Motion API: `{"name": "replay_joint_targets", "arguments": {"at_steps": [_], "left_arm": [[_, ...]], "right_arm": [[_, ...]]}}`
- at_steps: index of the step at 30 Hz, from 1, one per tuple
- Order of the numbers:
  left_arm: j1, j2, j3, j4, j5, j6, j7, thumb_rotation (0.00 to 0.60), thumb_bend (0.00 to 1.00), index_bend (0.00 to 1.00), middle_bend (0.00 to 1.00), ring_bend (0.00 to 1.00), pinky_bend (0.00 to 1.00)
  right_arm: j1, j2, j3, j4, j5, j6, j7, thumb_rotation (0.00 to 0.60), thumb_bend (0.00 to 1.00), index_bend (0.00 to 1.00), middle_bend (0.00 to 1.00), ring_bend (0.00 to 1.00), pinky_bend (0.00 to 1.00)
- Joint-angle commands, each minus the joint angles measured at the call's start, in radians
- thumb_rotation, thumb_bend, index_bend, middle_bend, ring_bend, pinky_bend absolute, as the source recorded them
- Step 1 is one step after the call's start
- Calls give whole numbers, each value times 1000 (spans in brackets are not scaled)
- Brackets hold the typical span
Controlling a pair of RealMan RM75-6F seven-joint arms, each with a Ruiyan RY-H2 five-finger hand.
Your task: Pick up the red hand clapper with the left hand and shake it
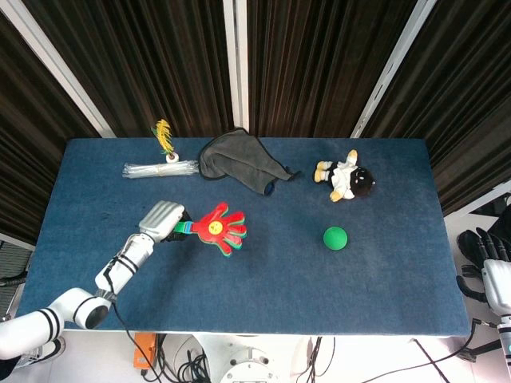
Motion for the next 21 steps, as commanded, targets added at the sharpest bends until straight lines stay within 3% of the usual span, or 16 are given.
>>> {"name": "replay_joint_targets", "arguments": {"at_steps": [1,10,16,21], "left_arm": [[109,-79,-193,-86,-235,177,-574,600,711,1000,1000,1000,1000],[84,-64,-70,-53,-179,103,-423,600,709,1000,1000,1000,1000],[44,-114,10,7,-158,104,-169,600,708,1000,1000,1000,1000],[18,-181,33,57,-201,135,53,600,708,1000,1000,1000,1000]], "right_arm": [[1,0,0,-1,0,-1,-3,600,247,0,0,0,0],[5,-6,-2,-4,1,-9,-12,600,248,0,0,0,0],[4,-4,0,4,8,-12,-2,600,248,0,0,0,0],[4,-5,0,18,10,-17,15,600,247,0,0,0,0]]}}
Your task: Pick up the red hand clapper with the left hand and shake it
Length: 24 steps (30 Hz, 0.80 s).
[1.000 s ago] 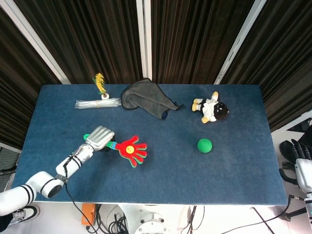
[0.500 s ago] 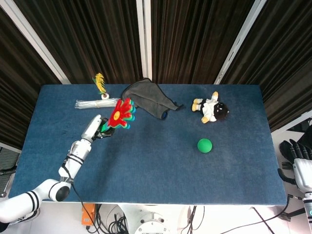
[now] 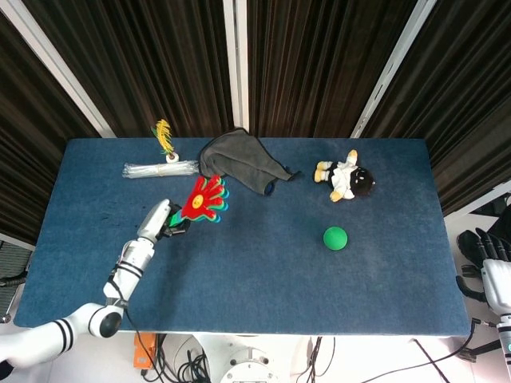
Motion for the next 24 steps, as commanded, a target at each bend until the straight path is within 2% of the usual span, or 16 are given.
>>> {"name": "replay_joint_targets", "arguments": {"at_steps": [1,6,8,9,10,11,12,13,14,16,18,20,24], "left_arm": [[-38,-90,59,73,-32,41,289,600,707,1000,1000,1000,1000],[-61,-141,89,109,-44,54,473,600,704,1000,1000,1000,1000],[-68,-147,86,107,-60,49,507,600,640,969,999,1000,1000],[-72,-140,87,99,-58,40,510,539,561,838,945,957,984],[-78,-122,92,81,-60,8,507,448,489,629,804,825,893],[-90,-98,99,67,-59,-27,512,334,413,335,533,560,658],[-101,-78,98,61,-37,-27,525,274,370,173,337,370,479],[-103,-75,93,60,-8,-3,515,298,311,14,82,109,200],[-102,-74,90,60,22,22,495,381,265,0,7,26,87],[-97,-65,84,63,68,64,452,516,204,0,0,1,28],[-95,-49,77,62,87,86,432,577,168,0,0,0,3],[-91,-31,72,54,85,91,426,598,149,0,0,0,0],[-78,26,72,3,55,75,436,599,130,0,0,0,0]], "right_arm": [[0,-1,0,7,0,-3,8,600,247,0,0,0,0],[-1,-1,0,18,1,-5,21,600,247,0,0,0,0],[-1,-1,1,20,0,-5,25,600,246,0,0,0,0],[-1,-1,1,22,0,-4,27,600,246,0,0,0,0],[-2,0,1,23,0,-4,28,600,246,0,0,0,0],[-2,-1,2,23,0,-3,29,600,246,0,0,0,0],[-2,0,2,24,0,-3,30,600,246,0,0,0,0],[-2,0,2,25,-1,-2,31,600,246,0,0,0,0],[-2,0,2,25,-2,-1,32,600,246,0,0,0,0],[-2,-1,3,26,-1,-2,32,600,246,0,0,0,0],[-2,-2,2,26,-3,-1,32,600,246,0,0,0,0],[-3,-3,2,25,-4,0,30,600,246,0,0,0,0],[-3,-3,2,21,-6,3,25,600,245,0,0,0,0]]}}
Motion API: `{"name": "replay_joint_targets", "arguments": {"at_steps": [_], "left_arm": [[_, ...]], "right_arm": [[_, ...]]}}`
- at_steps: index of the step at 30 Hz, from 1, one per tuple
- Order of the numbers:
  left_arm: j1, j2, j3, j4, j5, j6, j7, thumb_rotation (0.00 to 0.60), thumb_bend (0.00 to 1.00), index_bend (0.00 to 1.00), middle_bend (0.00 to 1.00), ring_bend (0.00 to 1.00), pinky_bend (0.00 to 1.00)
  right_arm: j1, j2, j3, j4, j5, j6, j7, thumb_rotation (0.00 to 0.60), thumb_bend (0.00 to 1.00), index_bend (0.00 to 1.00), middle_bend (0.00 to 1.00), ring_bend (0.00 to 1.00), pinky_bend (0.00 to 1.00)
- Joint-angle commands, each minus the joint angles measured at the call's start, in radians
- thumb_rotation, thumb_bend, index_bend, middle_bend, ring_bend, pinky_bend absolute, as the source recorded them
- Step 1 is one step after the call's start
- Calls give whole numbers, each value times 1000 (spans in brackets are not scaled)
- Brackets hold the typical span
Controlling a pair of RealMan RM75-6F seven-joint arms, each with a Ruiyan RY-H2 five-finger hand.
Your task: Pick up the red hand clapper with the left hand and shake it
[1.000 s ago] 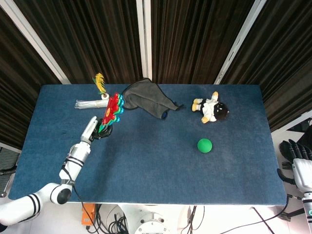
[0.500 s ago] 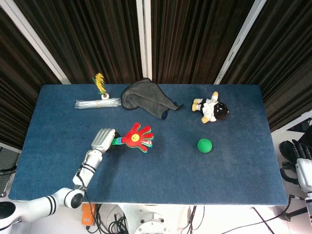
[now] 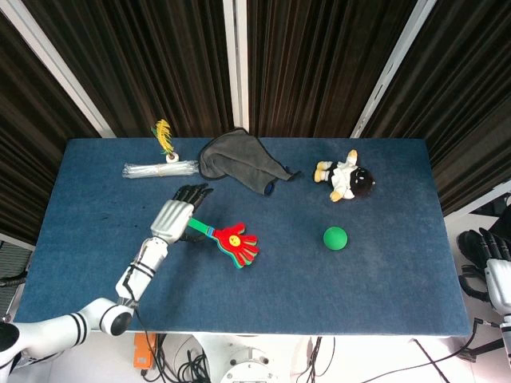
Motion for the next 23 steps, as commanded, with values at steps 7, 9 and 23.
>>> {"name": "replay_joint_targets", "arguments": {"at_steps": [7,9,23], "left_arm": [[66,172,38,-174,-40,11,68,600,116,0,0,0,0],[96,203,60,-187,-12,54,83,600,116,0,0,0,0],[389,373,277,-63,212,380,-5,386,234,0,0,0,0]], "right_arm": [[0,3,0,-17,-5,8,-16,600,245,0,0,0,0],[0,5,2,-23,-3,10,-18,600,245,0,0,0,0],[4,-13,1,-53,-36,39,-58,600,237,0,0,0,0]]}}
